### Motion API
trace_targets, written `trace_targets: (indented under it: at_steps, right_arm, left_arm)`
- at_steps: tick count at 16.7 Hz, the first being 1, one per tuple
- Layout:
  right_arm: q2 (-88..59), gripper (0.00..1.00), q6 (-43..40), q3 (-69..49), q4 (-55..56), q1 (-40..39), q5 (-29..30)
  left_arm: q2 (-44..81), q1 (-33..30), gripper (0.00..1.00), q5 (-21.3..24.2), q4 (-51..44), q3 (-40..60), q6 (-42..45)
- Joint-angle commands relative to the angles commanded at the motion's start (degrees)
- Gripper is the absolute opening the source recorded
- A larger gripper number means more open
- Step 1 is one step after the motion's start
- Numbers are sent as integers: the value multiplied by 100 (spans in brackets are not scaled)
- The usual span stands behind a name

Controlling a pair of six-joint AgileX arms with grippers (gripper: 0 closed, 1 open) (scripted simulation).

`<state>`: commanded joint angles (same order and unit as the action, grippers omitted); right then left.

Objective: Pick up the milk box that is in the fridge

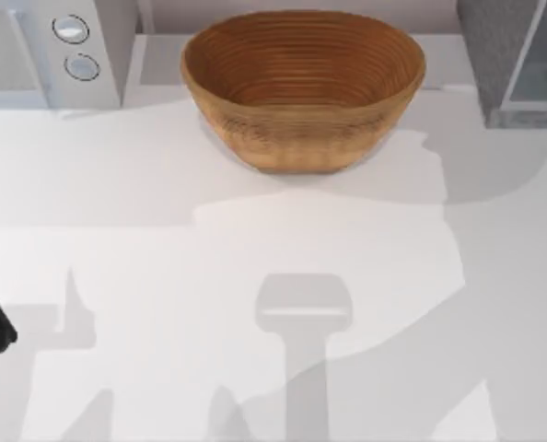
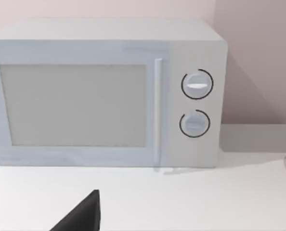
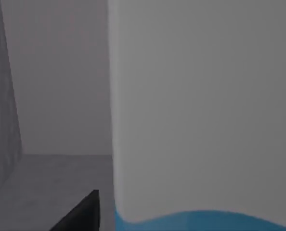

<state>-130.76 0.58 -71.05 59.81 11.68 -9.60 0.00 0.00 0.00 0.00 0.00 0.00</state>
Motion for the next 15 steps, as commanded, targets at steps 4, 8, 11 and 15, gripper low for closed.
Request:
trace_targets:
  at_steps: [4, 8, 11, 15]
  right_arm:
    - [-14, 100, 0, -27, -20, -4, 5]
    - [-14, 70, 0, -27, -20, -4, 5]
    - [-14, 47, 0, -27, -20, -4, 5]
    - [-14, 17, 0, -27, -20, -4, 5]
  left_arm:
    - [0, 0, 100, 0, 0, 0, 0]
    - [0, 0, 100, 0, 0, 0, 0]
    - [0, 0, 100, 0, 0, 0, 0]
    - [0, 0, 100, 0, 0, 0, 0]
